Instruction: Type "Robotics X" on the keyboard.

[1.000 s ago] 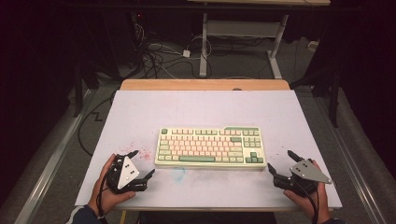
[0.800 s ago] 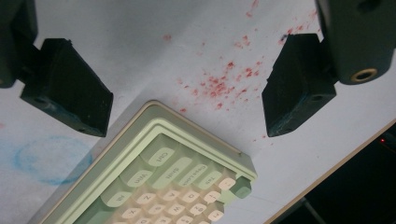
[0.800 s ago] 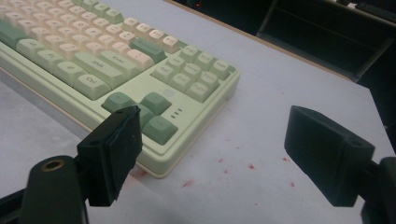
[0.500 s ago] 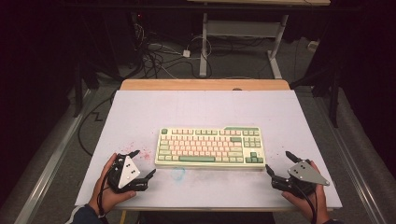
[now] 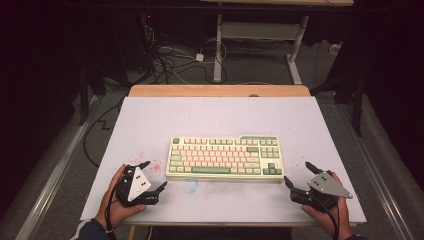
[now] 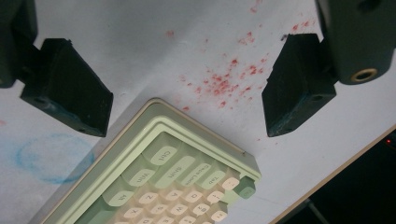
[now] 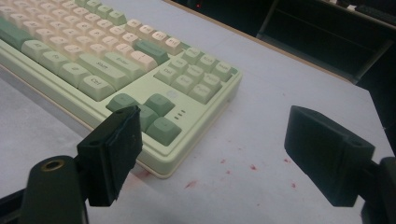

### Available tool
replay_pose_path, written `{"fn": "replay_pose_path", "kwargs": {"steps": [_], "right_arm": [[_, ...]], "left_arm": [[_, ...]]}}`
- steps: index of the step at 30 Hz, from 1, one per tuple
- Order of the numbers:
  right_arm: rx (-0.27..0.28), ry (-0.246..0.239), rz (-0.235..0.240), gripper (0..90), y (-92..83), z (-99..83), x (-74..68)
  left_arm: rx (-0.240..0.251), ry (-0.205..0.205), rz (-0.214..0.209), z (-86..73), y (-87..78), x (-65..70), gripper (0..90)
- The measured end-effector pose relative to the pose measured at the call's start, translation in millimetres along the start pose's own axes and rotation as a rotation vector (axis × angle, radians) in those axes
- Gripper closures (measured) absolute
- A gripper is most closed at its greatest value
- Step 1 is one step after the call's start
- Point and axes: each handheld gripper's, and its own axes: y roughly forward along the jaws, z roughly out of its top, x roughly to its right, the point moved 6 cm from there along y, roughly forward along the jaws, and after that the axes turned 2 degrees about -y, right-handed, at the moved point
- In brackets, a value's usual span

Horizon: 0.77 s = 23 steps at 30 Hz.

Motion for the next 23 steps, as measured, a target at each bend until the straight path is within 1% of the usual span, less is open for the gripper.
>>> {"fn": "replay_pose_path", "kwargs": {"steps": [7, 8, 12, 14, 15, 18, 21, 23], "right_arm": [[0.000, -0.007, 0.004, 19.9, 0.2, 0.2, -0.6], [0.000, -0.001, 0.003, 19.9, -0.1, 0.4, -0.6], [0.003, -0.003, -0.001, 19.9, -0.6, 1.0, 1.4], [0.005, -0.007, 0.001, 20.0, -0.5, 0.9, 1.9], [0.005, -0.008, 0.001, 20.0, -0.5, 0.8, 2.2], [0.002, 0.000, -0.001, 20.0, -0.9, 0.1, 2.5], [-0.007, -0.005, -0.003, 20.0, -1.1, -1.8, 2.3], [-0.004, -0.013, -0.005, 20.0, -1.8, -1.6, 2.8]], "left_arm": [[-0.004, 0.001, 0.001, -0.2, 0.4, -0.4, 15.3], [-0.005, 0.000, 0.001, -0.2, 0.4, -0.4, 15.3], [-0.011, 0.001, -0.001, -0.9, 0.9, -0.3, 15.4], [-0.016, 0.008, -0.001, -1.4, 1.2, -0.6, 15.4], [-0.015, 0.003, -0.002, -1.3, 1.6, -0.4, 15.3], [-0.027, 0.002, -0.006, -2.6, 2.7, -0.1, 15.4], [-0.033, 0.007, -0.012, -3.5, 4.2, 1.2, 15.4], [-0.036, 0.012, -0.014, -3.7, 4.7, 1.9, 15.3]]}}
